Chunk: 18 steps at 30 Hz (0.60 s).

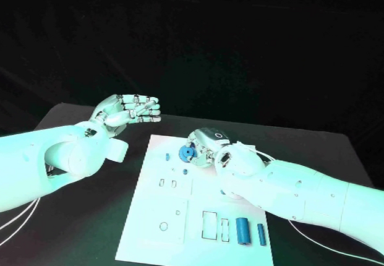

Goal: Assemble the parts on the task board

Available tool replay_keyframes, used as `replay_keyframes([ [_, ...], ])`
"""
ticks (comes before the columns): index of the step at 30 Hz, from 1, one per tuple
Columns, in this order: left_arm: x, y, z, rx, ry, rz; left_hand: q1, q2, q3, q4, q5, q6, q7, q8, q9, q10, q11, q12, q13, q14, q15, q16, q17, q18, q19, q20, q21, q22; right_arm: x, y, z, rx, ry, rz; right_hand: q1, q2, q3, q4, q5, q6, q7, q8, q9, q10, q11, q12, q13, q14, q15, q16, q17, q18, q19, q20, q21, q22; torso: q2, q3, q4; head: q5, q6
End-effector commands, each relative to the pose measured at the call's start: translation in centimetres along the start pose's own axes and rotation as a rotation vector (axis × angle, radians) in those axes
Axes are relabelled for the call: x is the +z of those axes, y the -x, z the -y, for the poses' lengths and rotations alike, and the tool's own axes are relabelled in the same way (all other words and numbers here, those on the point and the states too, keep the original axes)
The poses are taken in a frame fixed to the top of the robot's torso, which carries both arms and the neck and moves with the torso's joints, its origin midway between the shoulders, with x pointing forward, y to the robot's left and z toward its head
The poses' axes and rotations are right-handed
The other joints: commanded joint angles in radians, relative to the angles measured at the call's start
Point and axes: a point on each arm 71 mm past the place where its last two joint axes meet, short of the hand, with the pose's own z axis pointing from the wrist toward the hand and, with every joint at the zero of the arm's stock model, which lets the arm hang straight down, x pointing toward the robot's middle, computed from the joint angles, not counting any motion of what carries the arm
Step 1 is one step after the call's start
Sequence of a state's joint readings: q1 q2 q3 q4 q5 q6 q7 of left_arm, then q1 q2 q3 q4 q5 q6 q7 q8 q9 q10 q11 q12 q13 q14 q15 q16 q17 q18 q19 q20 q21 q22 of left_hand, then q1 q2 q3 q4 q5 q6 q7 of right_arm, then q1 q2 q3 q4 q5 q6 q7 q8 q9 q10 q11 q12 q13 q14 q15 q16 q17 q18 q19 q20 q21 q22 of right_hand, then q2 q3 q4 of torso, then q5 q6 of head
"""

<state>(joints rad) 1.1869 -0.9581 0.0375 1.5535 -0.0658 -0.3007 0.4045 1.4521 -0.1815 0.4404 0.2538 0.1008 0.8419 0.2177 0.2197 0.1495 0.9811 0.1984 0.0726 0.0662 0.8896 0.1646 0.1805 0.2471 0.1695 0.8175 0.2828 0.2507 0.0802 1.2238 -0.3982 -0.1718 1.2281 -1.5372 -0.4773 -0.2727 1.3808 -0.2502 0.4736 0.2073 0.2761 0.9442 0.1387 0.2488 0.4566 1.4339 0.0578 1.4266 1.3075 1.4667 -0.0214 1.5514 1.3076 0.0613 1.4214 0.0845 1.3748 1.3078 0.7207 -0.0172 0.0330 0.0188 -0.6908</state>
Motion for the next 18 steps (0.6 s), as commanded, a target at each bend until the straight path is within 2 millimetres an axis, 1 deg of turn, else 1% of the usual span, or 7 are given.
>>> replay_keyframes([
  [1,0.04,-0.26,0.16,-0.004,-0.008,-0.020,0.007,0.001,0.006,0.000,-0.005,-0.007,0.032,-0.006,-0.001,0.000,0.003,-0.003,0.001,-0.003,0.004,-0.003,0.001,0.013,-0.008,-0.002,-0.003,-0.001,0.00,-0.35,-0.09,-0.006,0.005,-0.028,-0.015,-0.004,0.008,0.002,0.003,-0.029,0.009,-0.016,-0.007,-0.016,0.004,-0.013,0.056,0.092,0.012,0.003,0.209,0.002,-0.007,0.009,-0.011,0.026,0.001,0.0000,-0.0005,-0.001,0.001],
  [4,0.03,-0.24,0.15,-0.002,-0.006,-0.019,0.007,0.001,0.006,0.000,-0.005,-0.007,0.032,-0.006,-0.001,0.000,0.003,-0.003,0.001,-0.003,0.004,-0.003,0.001,0.013,-0.008,-0.002,-0.003,-0.001,0.04,-0.42,-0.17,0.002,0.008,-0.037,-0.042,-0.014,0.000,0.009,0.001,-0.060,0.021,-0.042,-0.017,-0.028,0.016,-0.025,0.042,0.092,0.023,0.003,0.209,0.003,-0.012,0.019,-0.018,0.022,0.000,0.0000,-0.0007,-0.001,0.001],
  [5,0.03,-0.24,0.14,0.000,-0.005,-0.018,0.007,0.001,0.006,0.000,-0.005,-0.007,0.032,-0.006,-0.001,0.000,0.003,-0.003,0.001,-0.003,0.004,-0.003,0.001,0.013,-0.008,-0.002,-0.003,-0.001,0.05,-0.48,-0.21,0.008,0.008,-0.044,-0.076,-0.014,-0.020,0.029,0.000,-0.070,0.024,-0.055,-0.024,-0.031,0.020,-0.027,0.040,0.092,0.027,0.003,0.210,0.004,-0.012,0.024,-0.020,0.022,0.000,0.0001,-0.0001,-0.002,0.001],
  [8,0.03,-0.23,0.13,0.004,-0.003,-0.018,0.005,0.001,0.006,-0.001,-0.006,-0.007,0.032,-0.007,-0.002,-0.001,0.003,-0.004,0.000,-0.004,0.004,-0.005,0.002,0.013,-0.008,-0.002,-0.004,-0.002,0.05,-0.64,-0.29,0.017,0.007,-0.064,-0.124,-0.004,-0.057,0.064,0.001,-0.068,0.024,-0.062,-0.030,-0.031,0.021,-0.026,0.041,0.093,0.028,0.005,0.215,0.004,-0.010,0.027,-0.020,0.025,0.000,0.0004,0.0001,-0.002,0.002],
  [11,0.02,-0.25,0.14,0.005,-0.004,-0.019,0.005,0.001,0.006,-0.001,-0.006,-0.007,0.032,-0.007,-0.002,-0.001,0.003,-0.004,0.000,-0.004,0.004,-0.005,0.002,0.013,-0.008,-0.002,-0.004,-0.002,0.04,-0.75,-0.24,0.027,0.002,-0.080,-0.147,0.008,-0.083,0.080,0.002,-0.065,0.023,-0.066,-0.033,-0.030,0.020,-0.025,0.043,0.094,0.028,0.006,0.218,0.003,-0.009,0.028,-0.020,0.027,0.000,0.0003,0.0002,-0.003,0.003],
  [13,0.00,-0.27,0.15,0.005,-0.004,-0.020,0.005,0.001,0.006,-0.001,-0.006,-0.007,0.032,-0.007,-0.001,-0.001,0.003,-0.004,0.000,-0.004,0.004,-0.005,0.002,0.013,-0.008,-0.002,-0.004,-0.002,0.03,-0.81,-0.19,0.031,-0.001,-0.090,-0.172,0.024,-0.100,0.083,0.003,-0.060,0.022,-0.068,-0.035,-0.028,0.020,-0.023,0.046,0.094,0.028,0.007,0.220,0.003,-0.007,0.028,-0.019,0.029,0.000,-0.0001,0.0004,-0.004,0.003],
  [18,-0.02,-0.25,0.17,0.005,-0.004,-0.020,0.005,0.001,0.007,-0.001,-0.006,-0.007,0.032,-0.007,-0.001,0.000,0.003,-0.004,0.001,-0.004,0.005,-0.006,0.002,0.013,-0.009,-0.002,-0.004,-0.002,0.00,-0.93,-0.07,0.037,-0.006,-0.108,-0.185,0.040,-0.104,0.083,0.003,-0.055,0.021,-0.068,-0.037,-0.025,0.019,-0.020,0.051,0.095,0.027,0.007,0.222,0.003,-0.006,0.027,-0.018,0.031,0.000,0.0003,-0.0002,-0.004,0.001],
])
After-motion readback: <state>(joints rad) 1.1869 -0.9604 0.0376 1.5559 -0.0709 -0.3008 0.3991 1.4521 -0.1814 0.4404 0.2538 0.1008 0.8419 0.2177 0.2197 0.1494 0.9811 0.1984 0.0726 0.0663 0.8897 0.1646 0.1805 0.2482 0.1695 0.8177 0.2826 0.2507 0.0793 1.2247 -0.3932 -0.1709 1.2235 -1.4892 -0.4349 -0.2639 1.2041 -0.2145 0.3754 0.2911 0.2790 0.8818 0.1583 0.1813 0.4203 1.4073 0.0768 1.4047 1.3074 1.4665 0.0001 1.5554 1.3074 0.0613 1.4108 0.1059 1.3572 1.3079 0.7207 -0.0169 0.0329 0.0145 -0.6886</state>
